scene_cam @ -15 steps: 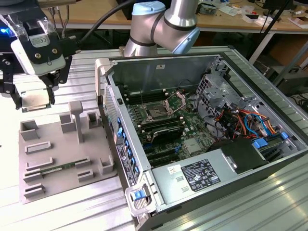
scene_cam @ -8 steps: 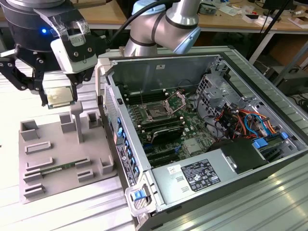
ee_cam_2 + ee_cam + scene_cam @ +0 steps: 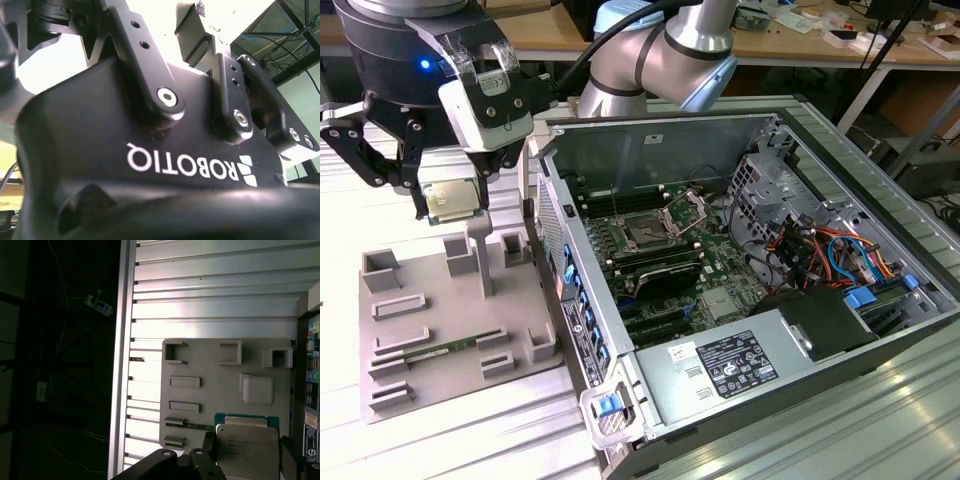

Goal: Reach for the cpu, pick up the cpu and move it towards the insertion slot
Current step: 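Pick up the cpu and move it towards the insertion slot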

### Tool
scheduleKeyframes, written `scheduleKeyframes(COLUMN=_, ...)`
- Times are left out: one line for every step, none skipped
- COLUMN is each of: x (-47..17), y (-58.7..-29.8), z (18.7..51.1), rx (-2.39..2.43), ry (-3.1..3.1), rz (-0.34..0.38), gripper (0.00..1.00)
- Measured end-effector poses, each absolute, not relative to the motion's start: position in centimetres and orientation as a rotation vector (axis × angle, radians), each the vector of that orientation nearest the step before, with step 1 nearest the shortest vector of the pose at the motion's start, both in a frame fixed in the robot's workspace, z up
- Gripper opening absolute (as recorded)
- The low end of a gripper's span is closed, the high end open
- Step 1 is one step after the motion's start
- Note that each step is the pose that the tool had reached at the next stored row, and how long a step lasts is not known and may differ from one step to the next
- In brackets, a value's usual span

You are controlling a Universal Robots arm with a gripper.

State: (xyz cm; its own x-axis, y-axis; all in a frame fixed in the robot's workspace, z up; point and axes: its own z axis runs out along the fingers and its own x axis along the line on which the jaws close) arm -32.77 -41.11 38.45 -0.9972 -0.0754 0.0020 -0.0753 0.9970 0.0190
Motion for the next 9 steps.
scheduleKeyframes(x=-32.65, y=-41.11, z=38.44, rx=0.118, ry=-3.137, rz=-0.03, gripper=0.55)
scheduleKeyframes(x=-32.5, y=-41.11, z=38.45, rx=0.118, ry=-3.137, rz=-0.03, gripper=0.55)
scheduleKeyframes(x=-32.43, y=-41.11, z=38.44, rx=0.118, ry=-3.137, rz=-0.03, gripper=0.55)
scheduleKeyframes(x=-32.35, y=-41.11, z=38.45, rx=0.118, ry=-3.137, rz=-0.03, gripper=0.55)
scheduleKeyframes(x=-32.28, y=-41.11, z=38.44, rx=0.118, ry=-3.137, rz=-0.03, gripper=0.55)
scheduleKeyframes(x=-32.2, y=-41.11, z=38.45, rx=0.118, ry=-3.137, rz=-0.03, gripper=0.55)
scheduleKeyframes(x=-32.07, y=-41.11, z=38.45, rx=0.118, ry=-3.137, rz=-0.03, gripper=0.55)
scheduleKeyframes(x=-31.94, y=-41.11, z=38.44, rx=0.118, ry=-3.137, rz=-0.03, gripper=0.55)
scheduleKeyframes(x=-31.83, y=-41.11, z=38.44, rx=0.118, ry=-3.137, rz=-0.03, gripper=0.55)
